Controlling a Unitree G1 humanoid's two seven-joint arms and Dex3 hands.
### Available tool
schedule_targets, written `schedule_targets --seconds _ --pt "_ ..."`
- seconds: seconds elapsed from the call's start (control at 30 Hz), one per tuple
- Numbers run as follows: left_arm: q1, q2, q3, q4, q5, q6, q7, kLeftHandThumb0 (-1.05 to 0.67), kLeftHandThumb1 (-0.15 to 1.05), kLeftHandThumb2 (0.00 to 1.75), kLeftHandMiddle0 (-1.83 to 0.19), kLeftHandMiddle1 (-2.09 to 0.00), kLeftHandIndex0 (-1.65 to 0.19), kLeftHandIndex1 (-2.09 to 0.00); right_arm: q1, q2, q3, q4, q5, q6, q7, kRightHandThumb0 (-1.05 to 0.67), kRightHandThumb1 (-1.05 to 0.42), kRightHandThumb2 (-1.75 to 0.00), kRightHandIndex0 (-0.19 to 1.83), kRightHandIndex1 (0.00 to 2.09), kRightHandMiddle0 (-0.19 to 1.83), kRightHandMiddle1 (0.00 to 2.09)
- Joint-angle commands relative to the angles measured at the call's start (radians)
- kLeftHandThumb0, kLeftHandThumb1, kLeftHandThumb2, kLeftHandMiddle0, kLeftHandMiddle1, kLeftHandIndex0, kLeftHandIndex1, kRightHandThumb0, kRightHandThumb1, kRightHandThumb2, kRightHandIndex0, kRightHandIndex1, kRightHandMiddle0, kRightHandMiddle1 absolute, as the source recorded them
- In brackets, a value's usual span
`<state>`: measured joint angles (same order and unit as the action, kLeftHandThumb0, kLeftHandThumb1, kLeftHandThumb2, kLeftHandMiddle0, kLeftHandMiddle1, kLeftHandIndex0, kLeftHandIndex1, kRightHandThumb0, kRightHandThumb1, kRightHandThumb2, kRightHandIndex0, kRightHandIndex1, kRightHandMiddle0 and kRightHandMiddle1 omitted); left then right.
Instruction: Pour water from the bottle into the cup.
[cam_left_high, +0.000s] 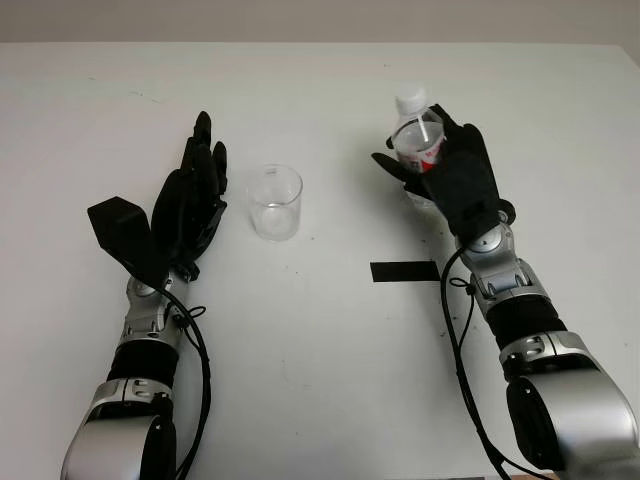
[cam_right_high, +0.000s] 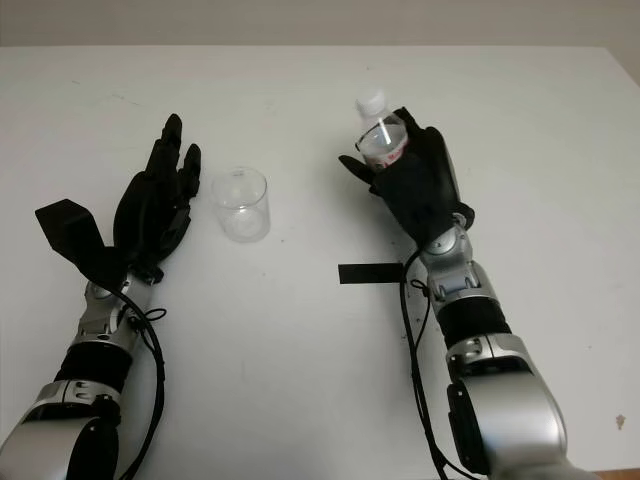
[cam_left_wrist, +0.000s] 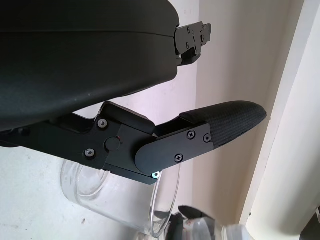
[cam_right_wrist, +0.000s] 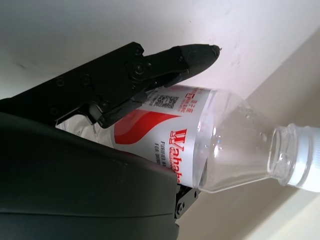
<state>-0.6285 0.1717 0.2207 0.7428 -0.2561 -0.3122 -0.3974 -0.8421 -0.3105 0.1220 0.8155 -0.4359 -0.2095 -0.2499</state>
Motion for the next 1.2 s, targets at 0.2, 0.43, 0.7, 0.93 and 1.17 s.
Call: schedule_targets --seconds 0.2,0.43,0.7,0.93,1.17 --pt "0.042 -0.018 -0.009 -0.043 0.005 0.009 0.019 -0.82 1.05 0.74 0.19 0.0 0.19 0.0 -0.19 -0.025 0.237 0.168 -0.306 -0.057 -0.253 -0.46 -1.05 -0.3 1.42 2.09 1.03 2.09" --pt "0.067 -0.028 -0.012 -0.081 0.006 0.022 0.038 -0.83 1.05 0.73 0.19 0.0 0.19 0.0 -0.278 -0.002 0.338 0.274 -0.374 -0.072 -0.288 -0.47 -1.05 -0.27 1.41 2.09 0.96 2.09" --pt "0.077 -0.038 -0.009 -0.091 0.001 0.028 0.048 -0.82 1.05 0.73 0.19 0.0 0.19 0.0 -0.315 -0.026 0.413 0.325 -0.419 -0.113 -0.322 -0.45 -1.05 -0.31 1.4 2.09 0.94 2.09" --pt "0.075 -0.046 -0.009 -0.083 -0.005 0.023 0.046 -0.83 1.05 0.72 0.19 0.0 0.19 0.0 -0.337 -0.069 0.466 0.305 -0.474 -0.128 -0.337 -0.44 -1.05 -0.33 1.26 2.09 0.73 2.09" --pt "0.075 -0.056 -0.018 -0.093 0.008 0.027 0.075 -0.83 1.05 0.73 0.19 0.0 0.19 0.0 -0.379 -0.096 0.524 0.295 -0.548 -0.166 -0.425 -0.46 -1.05 -0.34 1.28 2.09 0.74 2.09"
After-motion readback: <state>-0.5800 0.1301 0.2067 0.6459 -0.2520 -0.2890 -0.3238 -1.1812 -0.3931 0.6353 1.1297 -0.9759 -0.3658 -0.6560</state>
